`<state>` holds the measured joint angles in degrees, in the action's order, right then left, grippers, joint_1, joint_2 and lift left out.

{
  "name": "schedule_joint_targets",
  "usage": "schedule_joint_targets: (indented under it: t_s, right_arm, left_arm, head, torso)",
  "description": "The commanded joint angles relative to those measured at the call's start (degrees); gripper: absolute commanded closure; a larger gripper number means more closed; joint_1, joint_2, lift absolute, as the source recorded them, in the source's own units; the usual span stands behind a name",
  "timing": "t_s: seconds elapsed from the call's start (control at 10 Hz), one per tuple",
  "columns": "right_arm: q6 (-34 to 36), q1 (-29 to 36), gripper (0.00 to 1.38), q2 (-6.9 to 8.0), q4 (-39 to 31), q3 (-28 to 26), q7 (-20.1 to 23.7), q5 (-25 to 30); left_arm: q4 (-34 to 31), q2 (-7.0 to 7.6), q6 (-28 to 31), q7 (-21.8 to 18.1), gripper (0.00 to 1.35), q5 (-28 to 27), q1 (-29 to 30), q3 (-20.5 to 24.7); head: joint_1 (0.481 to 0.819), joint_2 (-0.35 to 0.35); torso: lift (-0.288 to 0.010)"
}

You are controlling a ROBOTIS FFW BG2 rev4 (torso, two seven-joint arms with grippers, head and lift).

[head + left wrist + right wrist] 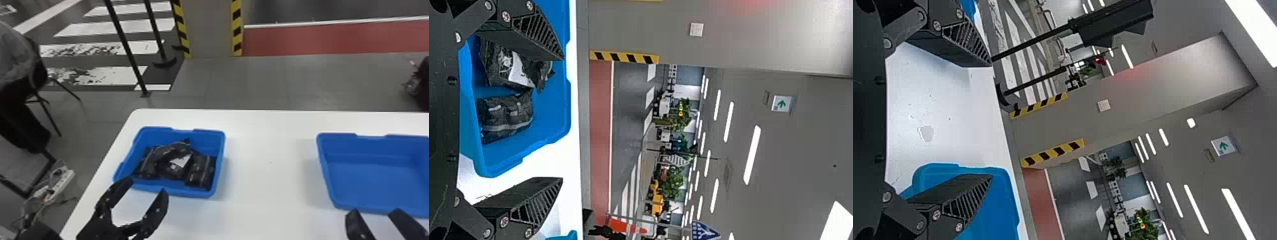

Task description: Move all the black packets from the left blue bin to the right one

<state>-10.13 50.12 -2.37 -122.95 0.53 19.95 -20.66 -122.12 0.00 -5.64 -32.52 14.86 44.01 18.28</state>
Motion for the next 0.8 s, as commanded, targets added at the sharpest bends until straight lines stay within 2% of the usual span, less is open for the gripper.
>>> schedule_joint_targets:
  t_s: [0.0, 0.5, 0.7]
  right_arm:
    - [0.0, -0.1, 0.25, 0.0, 0.1, 0.0, 0.0, 0.0]
    - [0.0, 0.1, 0.25, 0.0, 0.3, 0.2, 0.1, -0.3]
    - [0.0, -0.1, 0.25, 0.0, 0.4, 0.3, 0.1, -0.4]
  left_arm:
    - [0.1, -0.15, 0.0, 0.0, 0.18, 0.0, 0.0, 0.0]
    - [0.3, -0.15, 0.4, 0.0, 0.18, 0.0, 0.1, 0.0]
    - [0.3, -0.15, 2.3, -0.2, 0.18, -1.8, -0.6, 1.3]
  head:
    - [0.695, 0.186]
    - [0.695, 0.189]
    - [0.695, 0.189]
  torso:
    - [-0.11]
    - [-0.11]
    - [-0.11]
